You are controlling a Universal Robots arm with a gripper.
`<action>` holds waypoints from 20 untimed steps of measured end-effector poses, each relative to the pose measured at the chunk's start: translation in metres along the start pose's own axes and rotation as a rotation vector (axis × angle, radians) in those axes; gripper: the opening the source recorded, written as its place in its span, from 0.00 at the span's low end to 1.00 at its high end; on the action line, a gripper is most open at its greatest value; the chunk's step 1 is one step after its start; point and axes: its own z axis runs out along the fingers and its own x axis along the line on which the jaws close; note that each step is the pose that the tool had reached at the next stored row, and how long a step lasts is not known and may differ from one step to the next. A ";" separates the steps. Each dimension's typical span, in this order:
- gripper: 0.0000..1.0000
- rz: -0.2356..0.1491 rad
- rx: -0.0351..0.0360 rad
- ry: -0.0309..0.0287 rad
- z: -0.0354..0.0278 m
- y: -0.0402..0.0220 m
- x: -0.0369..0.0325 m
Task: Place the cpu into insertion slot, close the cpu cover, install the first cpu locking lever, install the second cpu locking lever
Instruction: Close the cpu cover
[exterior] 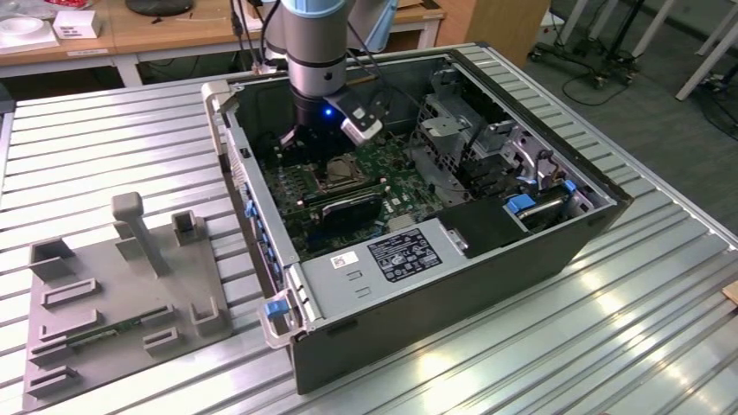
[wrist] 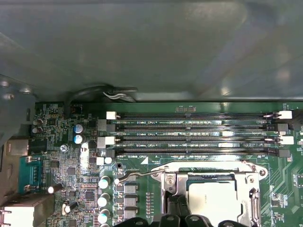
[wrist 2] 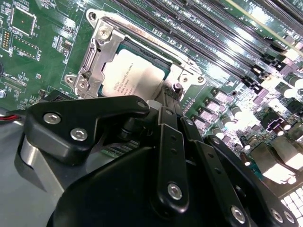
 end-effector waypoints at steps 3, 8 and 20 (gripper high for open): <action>0.11 0.000 0.0001 0.0001 -0.0037 0.0001 -0.0002; 0.11 0.000 0.0001 0.0001 -0.0107 0.0004 -0.0006; 0.11 0.000 0.0002 0.0002 -0.0140 0.0006 -0.0038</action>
